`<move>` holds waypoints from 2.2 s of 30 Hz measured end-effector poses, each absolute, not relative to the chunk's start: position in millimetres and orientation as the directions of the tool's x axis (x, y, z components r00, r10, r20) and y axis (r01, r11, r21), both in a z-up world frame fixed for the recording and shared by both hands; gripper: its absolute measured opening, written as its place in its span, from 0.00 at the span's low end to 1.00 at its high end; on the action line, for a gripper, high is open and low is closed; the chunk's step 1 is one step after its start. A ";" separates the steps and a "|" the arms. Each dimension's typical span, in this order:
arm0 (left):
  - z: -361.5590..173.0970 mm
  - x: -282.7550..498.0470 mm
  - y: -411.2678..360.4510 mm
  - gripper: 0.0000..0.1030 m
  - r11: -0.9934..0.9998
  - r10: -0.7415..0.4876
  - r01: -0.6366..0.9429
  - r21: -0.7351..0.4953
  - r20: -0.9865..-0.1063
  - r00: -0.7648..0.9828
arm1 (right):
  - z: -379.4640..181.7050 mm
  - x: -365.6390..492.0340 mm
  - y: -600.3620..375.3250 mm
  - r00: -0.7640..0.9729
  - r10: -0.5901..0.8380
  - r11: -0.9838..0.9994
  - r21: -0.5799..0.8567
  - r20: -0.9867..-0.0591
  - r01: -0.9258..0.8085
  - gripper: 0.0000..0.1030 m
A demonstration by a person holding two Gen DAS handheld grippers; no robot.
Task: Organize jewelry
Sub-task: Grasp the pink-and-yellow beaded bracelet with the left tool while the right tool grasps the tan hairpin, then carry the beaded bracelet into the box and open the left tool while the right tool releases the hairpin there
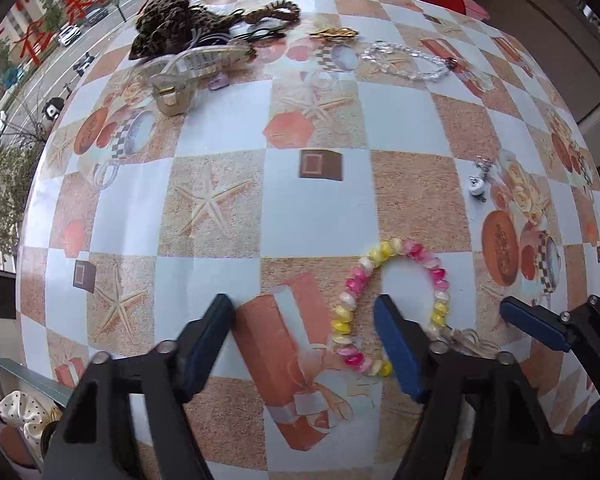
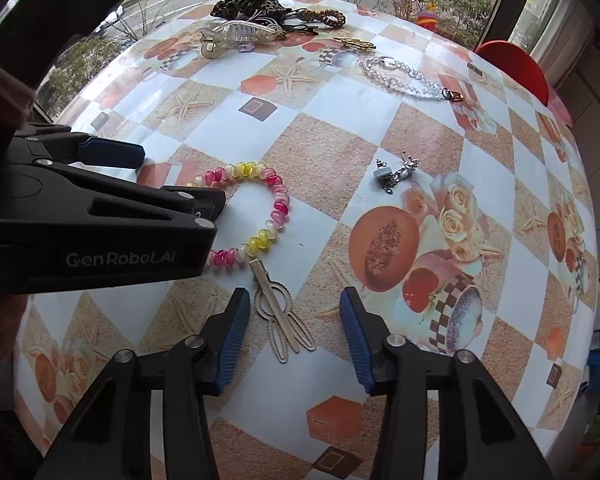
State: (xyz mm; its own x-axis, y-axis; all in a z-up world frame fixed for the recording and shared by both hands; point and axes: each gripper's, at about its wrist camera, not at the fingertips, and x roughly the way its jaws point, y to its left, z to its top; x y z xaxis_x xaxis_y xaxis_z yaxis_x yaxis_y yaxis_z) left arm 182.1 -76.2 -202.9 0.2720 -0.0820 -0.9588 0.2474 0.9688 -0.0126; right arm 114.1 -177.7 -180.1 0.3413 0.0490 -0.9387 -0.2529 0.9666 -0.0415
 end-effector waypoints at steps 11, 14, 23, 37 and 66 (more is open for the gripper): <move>-192.0 173.6 -96.8 0.12 0.953 -0.175 0.281 -0.109 -0.960 0.219 | -171.6 109.4 -193.7 0.304 0.100 0.983 0.048 -0.947 -0.175 0.19; -188.9 168.4 -86.8 0.12 0.955 -0.186 0.271 -0.124 -0.958 0.217 | -167.5 106.7 -204.0 0.288 0.124 0.988 0.091 -0.949 -0.127 0.19; -162.7 143.4 -71.8 0.12 0.955 -0.212 0.258 -0.149 -0.948 0.238 | -152.6 95.1 -222.8 0.256 0.177 0.984 0.177 -0.950 -0.024 0.19; -119.4 93.8 -28.8 0.12 0.956 -0.245 0.228 -0.184 -0.930 0.275 | -120.6 78.3 -215.9 0.243 0.195 0.980 0.199 -0.950 -0.007 0.19; -82.6 25.4 77.9 0.12 0.974 -0.225 0.048 -0.222 -0.913 0.341 | -69.1 63.6 -150.5 0.236 0.255 0.966 0.239 -0.938 -0.096 0.19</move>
State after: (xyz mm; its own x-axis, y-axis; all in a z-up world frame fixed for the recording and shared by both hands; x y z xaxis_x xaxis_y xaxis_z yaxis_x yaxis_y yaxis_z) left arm 25.4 77.9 -82.6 0.3412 -0.2248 -0.9127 0.0485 0.9739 -0.2217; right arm 63.6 -150.5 -69.1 0.2362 0.2554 -0.9375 -0.0965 0.9662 0.2389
